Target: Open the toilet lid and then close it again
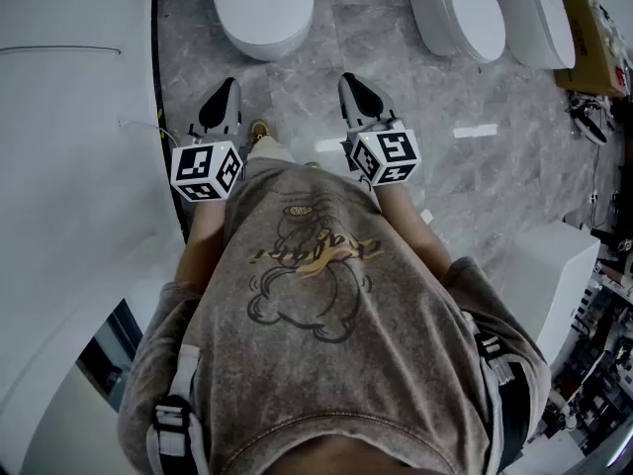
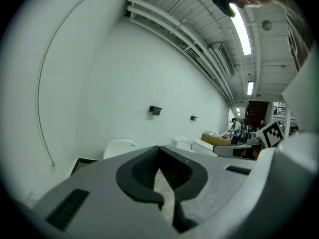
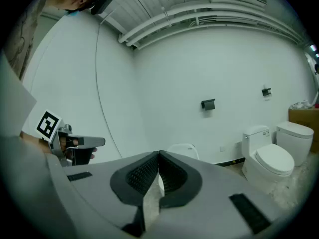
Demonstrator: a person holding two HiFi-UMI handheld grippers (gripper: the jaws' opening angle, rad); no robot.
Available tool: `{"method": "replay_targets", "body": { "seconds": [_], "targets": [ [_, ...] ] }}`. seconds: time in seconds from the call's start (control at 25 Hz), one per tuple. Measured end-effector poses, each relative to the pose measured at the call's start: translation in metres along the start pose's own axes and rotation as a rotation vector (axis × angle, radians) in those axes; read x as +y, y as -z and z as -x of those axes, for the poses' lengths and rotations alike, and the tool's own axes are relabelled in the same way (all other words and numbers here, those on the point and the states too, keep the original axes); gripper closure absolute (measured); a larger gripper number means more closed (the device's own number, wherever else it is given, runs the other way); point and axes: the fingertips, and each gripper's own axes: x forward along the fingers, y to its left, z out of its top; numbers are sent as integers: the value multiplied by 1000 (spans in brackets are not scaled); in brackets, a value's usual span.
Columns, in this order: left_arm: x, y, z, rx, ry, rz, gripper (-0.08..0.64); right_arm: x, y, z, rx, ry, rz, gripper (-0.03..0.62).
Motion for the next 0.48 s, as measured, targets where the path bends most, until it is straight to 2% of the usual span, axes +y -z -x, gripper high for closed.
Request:
{"method": "replay_targets", "body": {
  "seconds": [0.24,0.48],
  "targets": [
    [11,10,-9,10,-10,15,551,-6,10,-17,11,-5,-21,565],
    [48,25,-41,48,-22,51,551,-8,25,-63,58,-21,-46,565]
  ]
}}
